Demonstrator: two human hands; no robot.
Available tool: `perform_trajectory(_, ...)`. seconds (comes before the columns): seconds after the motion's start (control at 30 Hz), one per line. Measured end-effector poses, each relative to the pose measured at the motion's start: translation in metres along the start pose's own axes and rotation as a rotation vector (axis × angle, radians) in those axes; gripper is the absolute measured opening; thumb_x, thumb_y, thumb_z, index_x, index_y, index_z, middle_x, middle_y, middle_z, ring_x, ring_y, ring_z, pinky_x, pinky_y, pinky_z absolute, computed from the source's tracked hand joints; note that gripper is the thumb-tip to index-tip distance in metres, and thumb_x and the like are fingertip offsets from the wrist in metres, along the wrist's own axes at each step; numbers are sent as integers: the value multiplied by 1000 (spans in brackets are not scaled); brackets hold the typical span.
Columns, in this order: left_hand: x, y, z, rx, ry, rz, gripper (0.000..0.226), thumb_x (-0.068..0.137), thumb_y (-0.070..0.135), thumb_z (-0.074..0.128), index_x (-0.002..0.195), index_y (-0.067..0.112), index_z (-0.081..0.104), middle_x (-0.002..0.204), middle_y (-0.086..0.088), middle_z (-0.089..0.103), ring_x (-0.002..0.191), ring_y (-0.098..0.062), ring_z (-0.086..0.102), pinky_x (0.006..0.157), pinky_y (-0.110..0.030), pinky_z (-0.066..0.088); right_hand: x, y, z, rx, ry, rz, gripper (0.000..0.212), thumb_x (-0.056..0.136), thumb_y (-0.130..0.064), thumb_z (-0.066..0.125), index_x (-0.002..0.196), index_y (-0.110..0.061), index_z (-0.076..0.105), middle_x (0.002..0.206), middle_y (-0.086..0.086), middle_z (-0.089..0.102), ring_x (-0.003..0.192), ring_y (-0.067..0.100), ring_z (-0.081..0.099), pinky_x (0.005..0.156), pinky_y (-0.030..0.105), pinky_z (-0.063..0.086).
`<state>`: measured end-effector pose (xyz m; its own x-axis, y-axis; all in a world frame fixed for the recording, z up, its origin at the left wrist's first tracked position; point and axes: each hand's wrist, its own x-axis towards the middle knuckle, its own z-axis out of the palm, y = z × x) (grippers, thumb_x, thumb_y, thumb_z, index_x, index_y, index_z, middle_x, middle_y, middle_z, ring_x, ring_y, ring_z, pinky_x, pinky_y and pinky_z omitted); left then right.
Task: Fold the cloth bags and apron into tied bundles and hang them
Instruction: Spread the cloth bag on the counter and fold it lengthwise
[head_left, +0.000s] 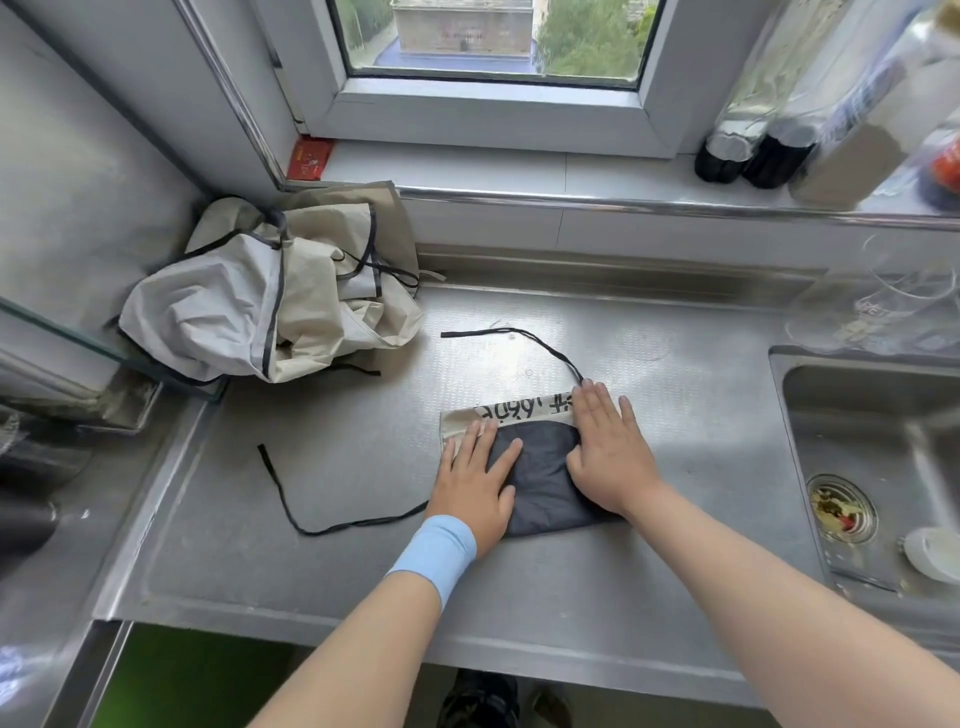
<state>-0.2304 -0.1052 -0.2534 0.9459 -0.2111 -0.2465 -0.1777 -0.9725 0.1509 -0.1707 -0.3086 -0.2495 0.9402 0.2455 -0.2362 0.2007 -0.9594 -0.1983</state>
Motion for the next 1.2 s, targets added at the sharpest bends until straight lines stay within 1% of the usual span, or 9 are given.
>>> perform_trajectory(0.2, 6, 9, -12, -18, -52, 1, 66, 94, 47, 34, 153, 26, 13, 162, 1, -10, 148, -21, -14, 119, -49, -6, 13, -7, -22, -3, -223, 29, 83, 89, -25, 38, 156, -10, -8, 163, 7, -17, 151, 20, -15, 123, 40, -5)
perform_trajectory(0.33, 2, 9, -8, 44, -89, 5, 72, 95, 57, 29, 154, 27, 0, 160, 0, -20, 146, -21, -22, 118, -50, -10, -7, -10, -21, -176, 52, -103, 74, 84, -25, 26, 155, -5, 19, 163, 20, 5, 151, 34, 7, 123, 46, 8)
perform_trajectory(0.43, -2, 11, -11, 97, -10, -4, 72, 89, 58, 44, 151, 26, 24, 162, -7, 7, 147, -26, 4, 116, -49, 9, -34, -3, -10, -120, 148, -407, 61, 90, -32, 45, 147, -11, 42, 159, 17, 26, 145, 35, 27, 117, 48, 25)
perform_trajectory(0.53, -13, 11, -13, 69, 112, -40, 59, 76, 59, 57, 124, 25, 53, 137, -1, 46, 123, -23, 34, 101, -40, 25, -61, 9, -6, -155, 0, -489, 74, 80, -57, 54, 143, -18, 47, 148, 11, 40, 131, 32, 42, 107, 45, 37)
perform_trajectory(0.63, -24, -3, -13, -59, 146, -20, 61, 75, 68, 47, 120, 26, 48, 130, 4, 39, 123, -21, 33, 107, -37, 25, -64, 18, -9, -176, -57, -471, 82, 73, -51, 53, 146, -16, 41, 142, 9, 44, 126, 29, 44, 107, 42, 39)
perform_trajectory(0.77, -35, -21, -26, -159, 21, 102, 81, 60, 74, 63, 121, 23, 45, 144, 3, 29, 137, -21, 21, 118, -35, 18, -53, 18, -20, -230, -107, -505, 75, 72, -22, 55, 145, -12, 39, 141, 8, 44, 120, 29, 49, 100, 38, 47)
perform_trajectory(0.93, -39, -26, -33, -135, -49, 131, 61, 77, 57, 65, 124, 22, 53, 156, 2, 22, 147, -21, 14, 120, -34, 13, -50, 17, -31, -68, -26, -424, 25, 91, -30, 52, 109, -19, 65, 133, -7, 57, 112, 21, 61, 79, 34, 51)
perform_trajectory(1.07, -41, -21, -33, -239, 84, 70, 33, 91, 45, 54, 108, 21, 68, 121, 7, 48, 117, -16, 41, 100, -29, 37, -43, 23, -31, 10, -49, -276, 30, 99, -40, 48, 99, -21, 71, 113, -8, 60, 98, 21, 62, 78, 31, 46)
perform_trajectory(1.2, -33, -21, -37, -281, -34, -67, 38, 96, 51, 44, 110, 26, 70, 109, 6, 58, 110, -16, 44, 91, -27, 39, -38, 21, -37, 54, -130, -140, 36, 102, -41, 43, 99, -19, 72, 103, -3, 58, 95, 23, 60, 78, 32, 42)
